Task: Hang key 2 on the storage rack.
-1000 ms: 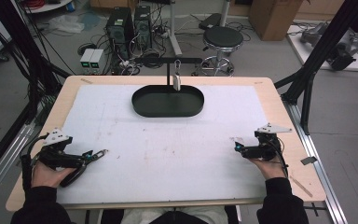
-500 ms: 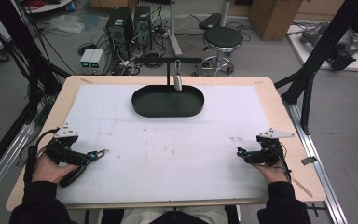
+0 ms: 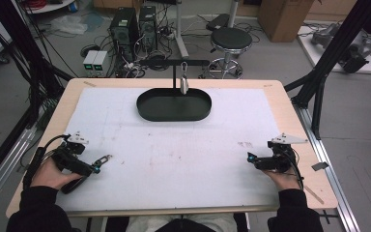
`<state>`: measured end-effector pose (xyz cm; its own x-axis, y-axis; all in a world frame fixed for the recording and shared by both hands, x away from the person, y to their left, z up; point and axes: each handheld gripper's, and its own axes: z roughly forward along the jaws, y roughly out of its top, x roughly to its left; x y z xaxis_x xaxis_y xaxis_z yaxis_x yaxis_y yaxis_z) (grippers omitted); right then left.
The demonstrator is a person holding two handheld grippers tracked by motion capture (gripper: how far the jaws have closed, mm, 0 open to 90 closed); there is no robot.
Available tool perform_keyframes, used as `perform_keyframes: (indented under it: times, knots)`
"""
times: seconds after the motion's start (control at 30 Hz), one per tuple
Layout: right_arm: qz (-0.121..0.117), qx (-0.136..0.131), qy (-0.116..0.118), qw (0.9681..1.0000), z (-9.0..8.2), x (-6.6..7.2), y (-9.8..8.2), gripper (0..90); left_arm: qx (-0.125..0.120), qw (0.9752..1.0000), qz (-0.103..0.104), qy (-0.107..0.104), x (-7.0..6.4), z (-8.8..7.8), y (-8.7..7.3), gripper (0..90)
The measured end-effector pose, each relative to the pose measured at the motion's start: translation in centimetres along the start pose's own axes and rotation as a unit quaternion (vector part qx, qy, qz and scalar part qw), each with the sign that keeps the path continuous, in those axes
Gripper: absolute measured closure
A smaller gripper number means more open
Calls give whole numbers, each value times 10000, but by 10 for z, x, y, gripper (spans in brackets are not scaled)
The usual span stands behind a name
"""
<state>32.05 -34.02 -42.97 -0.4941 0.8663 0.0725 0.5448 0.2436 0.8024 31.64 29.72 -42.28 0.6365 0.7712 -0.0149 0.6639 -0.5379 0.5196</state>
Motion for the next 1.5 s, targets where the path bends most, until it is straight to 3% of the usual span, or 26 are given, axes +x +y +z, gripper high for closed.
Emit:
perform_keyframes:
  times: [0.13,0.23,0.43,0.77,0.93,1.0,1.07,1.23,1.43,1.5]
  knots:
    - [-1,33,16,10000,1,0,0,7,141,9999,-6,-81,-1,1,-1,99]
    - [-28,43,26,10000,1,1,0,7,232,9993,93,-278,-2,1,-1,224]
    - [-43,15,7,10000,0,2,0,7,207,9994,242,-114,-5,-2,-3,393]
    - [4,25,-97,9999,-1,0,-1,7,211,9989,377,-161,-8,-6,-5,606]
    - [48,-8,-112,9999,-2,-2,0,7,103,9990,376,-219,-9,-5,-6,725]
    - [58,5,-135,9999,-2,-2,0,7,-129,9991,306,-258,-7,-5,-11,791]
    - [83,21,-137,9999,-1,-2,0,7,-335,9986,220,-340,-4,-5,-16,811]
    - [125,2,-149,9998,-2,-3,0,7,-362,9984,326,-276,-6,-6,-17,850]
    - [156,-15,-152,9998,-2,-4,0,7,-354,9983,352,-288,-5,-7,-17,857]
    - [156,-16,-144,9998,-2,-4,0,7,-398,9983,278,-311,-6,-7,-17,857]
